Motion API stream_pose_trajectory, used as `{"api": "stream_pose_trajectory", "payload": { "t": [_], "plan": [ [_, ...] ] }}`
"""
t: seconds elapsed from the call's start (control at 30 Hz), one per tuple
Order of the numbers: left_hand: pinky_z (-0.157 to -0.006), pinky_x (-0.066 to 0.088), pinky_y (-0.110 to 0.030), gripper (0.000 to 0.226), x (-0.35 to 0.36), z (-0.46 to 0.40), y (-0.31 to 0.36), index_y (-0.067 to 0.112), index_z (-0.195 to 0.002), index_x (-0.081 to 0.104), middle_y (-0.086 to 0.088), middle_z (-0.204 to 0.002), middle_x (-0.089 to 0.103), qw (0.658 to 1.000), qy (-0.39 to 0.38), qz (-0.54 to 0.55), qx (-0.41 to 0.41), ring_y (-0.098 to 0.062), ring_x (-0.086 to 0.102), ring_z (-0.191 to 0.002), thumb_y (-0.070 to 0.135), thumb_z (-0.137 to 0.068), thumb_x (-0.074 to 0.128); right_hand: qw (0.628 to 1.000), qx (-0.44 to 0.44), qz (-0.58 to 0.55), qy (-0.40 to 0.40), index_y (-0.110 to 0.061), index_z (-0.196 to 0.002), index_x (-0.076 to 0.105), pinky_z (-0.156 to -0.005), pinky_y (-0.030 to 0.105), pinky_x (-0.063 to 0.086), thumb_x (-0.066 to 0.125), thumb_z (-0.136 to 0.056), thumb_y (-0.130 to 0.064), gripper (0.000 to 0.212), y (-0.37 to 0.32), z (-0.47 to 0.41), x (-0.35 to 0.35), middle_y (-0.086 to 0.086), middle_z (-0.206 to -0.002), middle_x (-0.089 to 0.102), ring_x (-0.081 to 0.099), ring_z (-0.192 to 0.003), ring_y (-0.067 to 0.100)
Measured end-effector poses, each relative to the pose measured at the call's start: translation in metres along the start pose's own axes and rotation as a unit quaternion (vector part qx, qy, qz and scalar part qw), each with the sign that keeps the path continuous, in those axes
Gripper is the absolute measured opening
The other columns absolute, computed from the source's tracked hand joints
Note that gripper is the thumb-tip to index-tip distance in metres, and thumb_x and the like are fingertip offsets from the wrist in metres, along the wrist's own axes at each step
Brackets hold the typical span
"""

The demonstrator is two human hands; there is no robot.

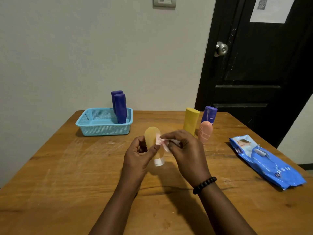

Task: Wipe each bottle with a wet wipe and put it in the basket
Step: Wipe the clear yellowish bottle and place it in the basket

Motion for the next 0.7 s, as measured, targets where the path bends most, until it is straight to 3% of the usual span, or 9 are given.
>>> {"api": "stream_pose_trajectory", "payload": {
  "t": [0.1, 0.2, 0.27, 0.33, 0.43, 0.57, 0.63, 0.7],
  "plan": [
    [-0.082, 0.058, -0.042, 0.031, 0.008, 0.006, 0.006, 0.035, -0.115, 0.067, 0.007, -0.104, 0.071, 0.997, -0.018, -0.063, 0.038, -0.019, 0.065, -0.096, 0.033, -0.086, 0.075, 0.996, -0.066, 0.038, 0.047, -0.018, -0.102, 0.073, -0.079, 0.012, 0.050, 0.069, -0.085, -0.003, 0.023, -0.022, -0.002, -0.009, -0.006, -0.103, 0.064, 0.060, -0.096, 0.001],
    [-0.075, 0.057, -0.037, 0.027, 0.012, 0.012, 0.012, 0.038, -0.112, 0.067, 0.009, -0.102, 0.069, 0.992, -0.019, -0.097, 0.072, -0.014, 0.065, -0.090, 0.027, -0.088, 0.073, 0.961, -0.186, 0.203, -0.014, -0.011, -0.102, 0.073, -0.071, 0.024, 0.056, 0.080, -0.072, -0.001, 0.032, -0.045, 0.003, 0.016, 0.006, -0.105, 0.064, 0.061, -0.096, 0.017],
    [-0.075, 0.054, -0.034, 0.026, 0.011, 0.014, 0.018, 0.035, -0.110, 0.067, 0.011, -0.102, 0.067, 0.985, -0.011, -0.136, 0.103, -0.010, 0.063, -0.092, 0.024, -0.087, 0.073, 0.937, -0.206, 0.278, -0.045, -0.011, -0.103, 0.072, -0.062, 0.029, 0.057, 0.086, -0.064, -0.003, 0.042, -0.042, 0.004, 0.028, 0.009, -0.106, 0.063, 0.060, -0.095, 0.023],
    [-0.075, 0.054, -0.031, 0.026, 0.013, 0.015, 0.024, 0.033, -0.112, 0.068, 0.012, -0.104, 0.067, 0.981, -0.017, -0.151, 0.124, -0.010, 0.063, -0.095, 0.025, -0.088, 0.073, 0.939, -0.197, 0.282, -0.030, -0.012, -0.103, 0.071, -0.060, 0.031, 0.057, 0.087, -0.064, -0.004, 0.043, -0.038, -0.001, 0.024, 0.009, -0.107, 0.062, 0.059, -0.096, 0.024],
    [-0.075, 0.051, -0.024, 0.027, 0.014, 0.015, 0.024, 0.030, -0.113, 0.069, 0.011, -0.104, 0.068, 0.981, -0.020, -0.144, 0.127, -0.010, 0.063, -0.097, 0.025, -0.087, 0.074, 0.963, -0.156, 0.221, 0.017, -0.013, -0.100, 0.072, -0.071, 0.030, 0.056, 0.078, -0.076, -0.005, 0.027, -0.032, -0.009, 0.009, 0.005, -0.107, 0.063, 0.059, -0.099, 0.020],
    [-0.075, 0.049, -0.018, 0.030, 0.012, 0.013, 0.018, 0.029, -0.115, 0.071, 0.012, -0.107, 0.071, 0.989, -0.017, -0.111, 0.099, -0.006, 0.064, -0.095, 0.024, -0.086, 0.076, 0.991, -0.059, 0.115, 0.022, -0.018, -0.104, 0.071, -0.081, 0.016, 0.050, 0.068, -0.088, -0.012, 0.018, -0.012, -0.018, 0.001, -0.005, -0.106, 0.063, 0.058, -0.098, 0.006],
    [-0.076, 0.052, -0.023, 0.030, 0.013, 0.012, 0.016, 0.028, -0.115, 0.072, 0.010, -0.106, 0.072, 0.993, -0.021, -0.081, 0.081, -0.009, 0.066, -0.093, 0.022, -0.086, 0.076, 0.997, -0.006, 0.068, 0.034, -0.020, -0.106, 0.071, -0.079, 0.010, 0.048, 0.067, -0.089, -0.016, 0.017, -0.002, -0.019, -0.005, -0.008, -0.106, 0.065, 0.058, -0.096, 0.000],
    [-0.077, 0.056, -0.035, 0.029, 0.014, 0.011, 0.012, 0.026, -0.115, 0.072, 0.004, -0.106, 0.073, 0.996, -0.027, -0.051, 0.064, -0.017, 0.069, -0.091, 0.022, -0.086, 0.076, 0.997, 0.040, 0.036, 0.049, -0.020, -0.110, 0.070, -0.081, 0.014, 0.050, 0.066, -0.091, -0.020, 0.019, 0.007, -0.018, -0.008, -0.009, -0.108, 0.066, 0.059, -0.099, 0.000]
  ]
}}
Point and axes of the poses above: each hand's wrist, its own z-axis away from the middle knuckle, its own x-axis out of the palm, y = z × x, the point moved 9 cm from there along -z, towards the middle knuckle
